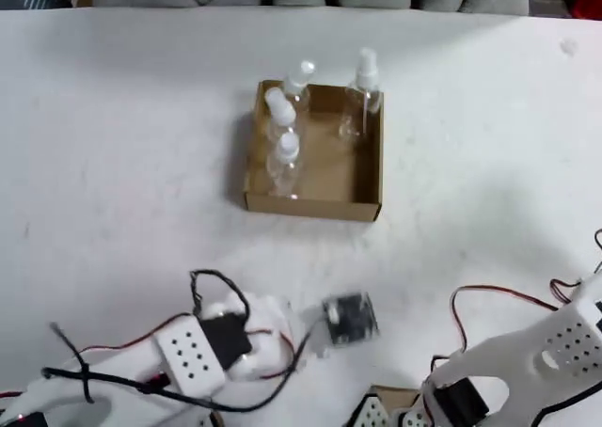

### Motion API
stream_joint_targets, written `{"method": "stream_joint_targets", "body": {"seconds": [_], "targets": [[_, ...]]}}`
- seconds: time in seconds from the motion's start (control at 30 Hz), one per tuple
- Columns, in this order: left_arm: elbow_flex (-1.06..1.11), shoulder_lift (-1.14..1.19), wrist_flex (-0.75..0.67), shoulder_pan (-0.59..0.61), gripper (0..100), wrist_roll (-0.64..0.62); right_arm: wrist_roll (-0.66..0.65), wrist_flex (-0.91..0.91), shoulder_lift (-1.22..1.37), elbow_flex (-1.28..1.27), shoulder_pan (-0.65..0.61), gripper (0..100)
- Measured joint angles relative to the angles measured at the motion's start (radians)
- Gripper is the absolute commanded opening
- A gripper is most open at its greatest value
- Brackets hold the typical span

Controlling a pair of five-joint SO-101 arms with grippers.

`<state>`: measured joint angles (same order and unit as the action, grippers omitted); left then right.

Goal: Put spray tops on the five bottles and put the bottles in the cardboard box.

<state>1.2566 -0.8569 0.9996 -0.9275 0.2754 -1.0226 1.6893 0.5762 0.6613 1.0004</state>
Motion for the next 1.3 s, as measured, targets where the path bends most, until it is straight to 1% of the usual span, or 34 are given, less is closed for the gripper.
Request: {"method": "stream_joint_targets", "body": {"seconds": [0.1,0.3,0.4,0.5,0.63,0.8,0.97,1.2,1.3], "targets": [[-0.035,0.000,-0.044,0.060,2,-0.101,0.051,0.002,-0.046,0.000,0.000,1.5],[-0.038,0.000,-0.198,0.166,2,-0.310,0.121,0.002,-0.135,-0.091,-0.002,1.5],[-0.038,0.000,-0.252,0.230,2,-0.388,0.143,0.002,-0.183,-0.157,-0.014,1.5],[-0.038,0.000,-0.299,0.285,2,-0.439,0.167,0.002,-0.241,-0.227,-0.037,1.5],[-0.078,0.000,-0.308,0.364,2,-0.485,0.198,0.002,-0.341,-0.333,-0.071,1.5],[-0.115,0.000,-0.308,0.479,2,-0.545,0.204,0.002,-0.503,-0.516,-0.133,1.5],[-0.138,0.000,-0.308,0.565,2,-0.559,0.204,-0.023,-0.695,-0.724,-0.209,1.5],[-0.192,0.000,-0.308,0.706,2,-0.559,0.204,-0.035,-0.970,-0.974,-0.367,1.5],[-0.207,0.000,-0.313,0.764,2,-0.572,0.261,-0.035,-1.088,-1.045,-0.451,1.5]]}}
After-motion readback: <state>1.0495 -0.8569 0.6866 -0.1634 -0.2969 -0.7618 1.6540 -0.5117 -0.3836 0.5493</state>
